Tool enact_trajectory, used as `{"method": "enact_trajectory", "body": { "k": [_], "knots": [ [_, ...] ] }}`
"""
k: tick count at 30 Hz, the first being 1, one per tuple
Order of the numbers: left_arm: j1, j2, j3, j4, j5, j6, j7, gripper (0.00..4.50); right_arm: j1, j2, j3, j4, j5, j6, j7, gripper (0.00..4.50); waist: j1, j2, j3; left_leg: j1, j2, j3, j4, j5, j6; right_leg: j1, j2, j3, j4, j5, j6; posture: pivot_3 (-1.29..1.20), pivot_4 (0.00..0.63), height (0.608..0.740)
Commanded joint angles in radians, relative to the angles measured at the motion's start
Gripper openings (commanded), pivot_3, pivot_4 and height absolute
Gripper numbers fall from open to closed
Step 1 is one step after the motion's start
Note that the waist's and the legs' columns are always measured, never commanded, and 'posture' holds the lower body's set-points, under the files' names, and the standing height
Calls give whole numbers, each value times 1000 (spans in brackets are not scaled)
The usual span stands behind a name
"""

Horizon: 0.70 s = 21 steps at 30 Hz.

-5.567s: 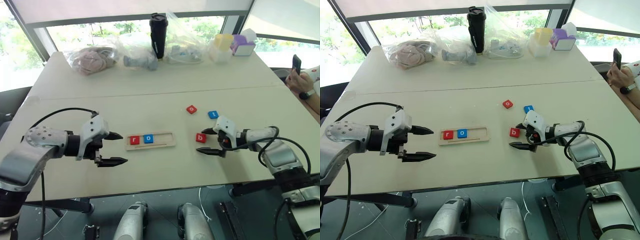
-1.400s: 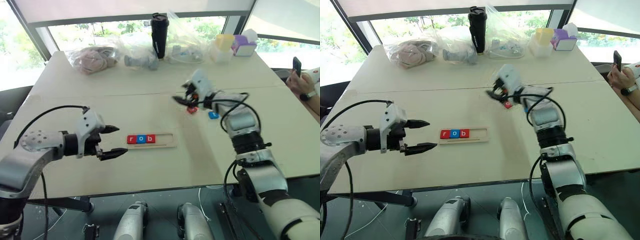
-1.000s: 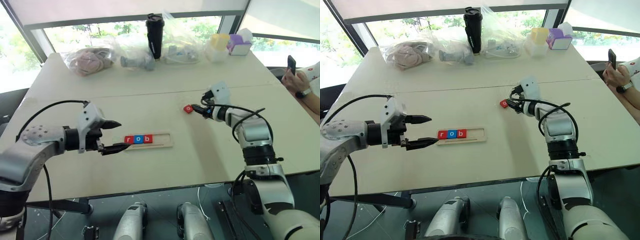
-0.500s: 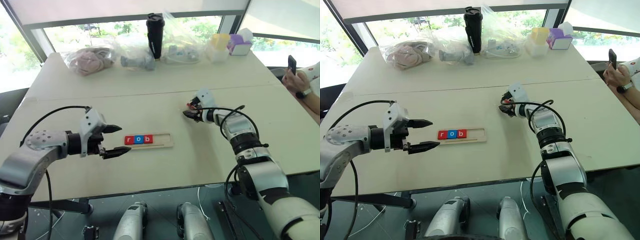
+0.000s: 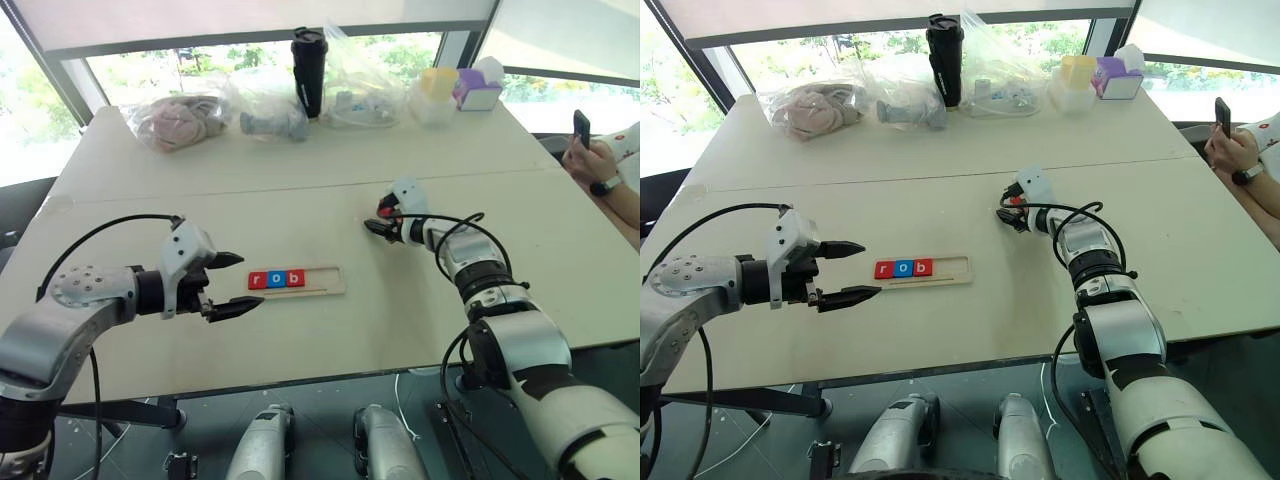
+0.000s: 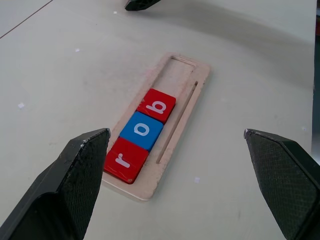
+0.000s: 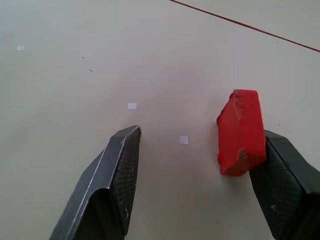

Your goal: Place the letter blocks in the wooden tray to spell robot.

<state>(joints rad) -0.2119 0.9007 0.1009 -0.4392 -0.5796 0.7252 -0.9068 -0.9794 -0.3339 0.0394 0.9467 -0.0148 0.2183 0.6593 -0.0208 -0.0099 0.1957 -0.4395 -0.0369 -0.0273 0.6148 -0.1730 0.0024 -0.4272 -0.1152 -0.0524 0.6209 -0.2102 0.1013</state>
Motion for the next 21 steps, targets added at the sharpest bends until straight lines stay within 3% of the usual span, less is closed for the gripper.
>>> {"method": "enact_trajectory", "body": {
  "k": [1,9,21],
  "knots": [
    [-18,6,20,-23,-8,2,4,4500,25,-14,7,-135,20,27,50,3167,0,0,0,0,0,0,0,0,0,0,0,0,0,0,0,0,150,740],
    [-50,-2,-4,-8,-1,6,2,4500,59,-15,-5,-203,13,79,21,3167,3,0,0,0,0,0,0,0,0,0,0,0,0,0,-1,0,150,740],
    [-53,-2,-11,11,11,-8,-7,4500,-41,-52,18,79,-31,-79,47,3167,2,0,0,0,0,0,0,0,0,0,0,0,0,0,-1,0,150,740]
  ]
}}
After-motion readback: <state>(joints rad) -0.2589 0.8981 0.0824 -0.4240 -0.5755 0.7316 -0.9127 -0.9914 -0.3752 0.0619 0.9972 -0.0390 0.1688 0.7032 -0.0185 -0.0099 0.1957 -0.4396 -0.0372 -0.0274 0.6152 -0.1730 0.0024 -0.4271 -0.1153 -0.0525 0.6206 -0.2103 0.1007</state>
